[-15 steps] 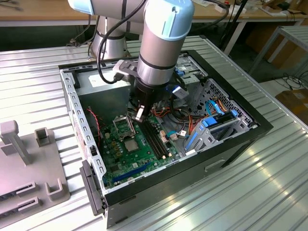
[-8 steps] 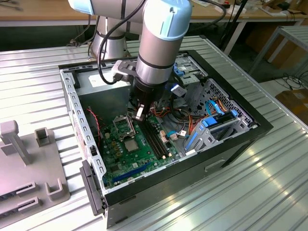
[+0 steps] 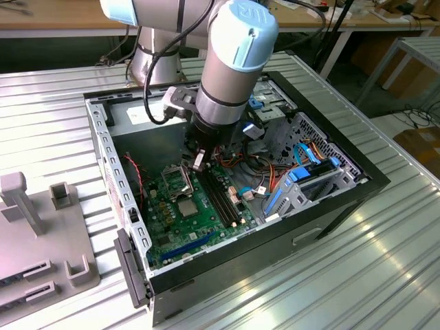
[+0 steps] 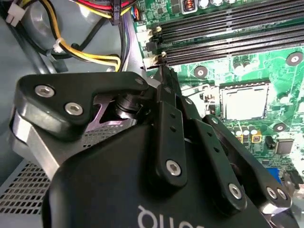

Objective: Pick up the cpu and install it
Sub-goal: 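Close the cpu cover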

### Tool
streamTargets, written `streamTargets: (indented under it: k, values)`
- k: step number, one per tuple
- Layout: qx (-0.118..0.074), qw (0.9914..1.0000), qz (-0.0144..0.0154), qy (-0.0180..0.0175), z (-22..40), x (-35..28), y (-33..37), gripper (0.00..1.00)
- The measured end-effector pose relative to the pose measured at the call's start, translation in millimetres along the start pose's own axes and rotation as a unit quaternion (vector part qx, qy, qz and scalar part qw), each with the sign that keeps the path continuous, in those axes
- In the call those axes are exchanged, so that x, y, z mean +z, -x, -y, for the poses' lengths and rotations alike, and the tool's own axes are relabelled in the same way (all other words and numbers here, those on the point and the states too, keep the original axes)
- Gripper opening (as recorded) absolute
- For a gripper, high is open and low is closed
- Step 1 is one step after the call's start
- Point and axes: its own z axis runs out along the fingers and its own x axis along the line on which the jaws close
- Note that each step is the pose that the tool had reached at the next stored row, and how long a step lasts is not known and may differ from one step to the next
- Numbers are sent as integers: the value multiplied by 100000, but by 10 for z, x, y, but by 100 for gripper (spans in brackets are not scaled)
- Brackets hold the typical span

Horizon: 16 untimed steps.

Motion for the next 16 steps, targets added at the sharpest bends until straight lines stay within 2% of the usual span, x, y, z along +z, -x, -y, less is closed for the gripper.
streamTargets:
  k: [2,3,7,13,16]
  values:
    - [1602,99987,56,-77,-48,42,21,11]
    - [3775,99928,226,-276,-69,62,19,11]
    - [4014,99919,238,-303,-92,65,6,11]
    - [4192,99911,304,-264,-113,81,23,11]
    - [5594,99842,414,-391,-120,82,29,11]
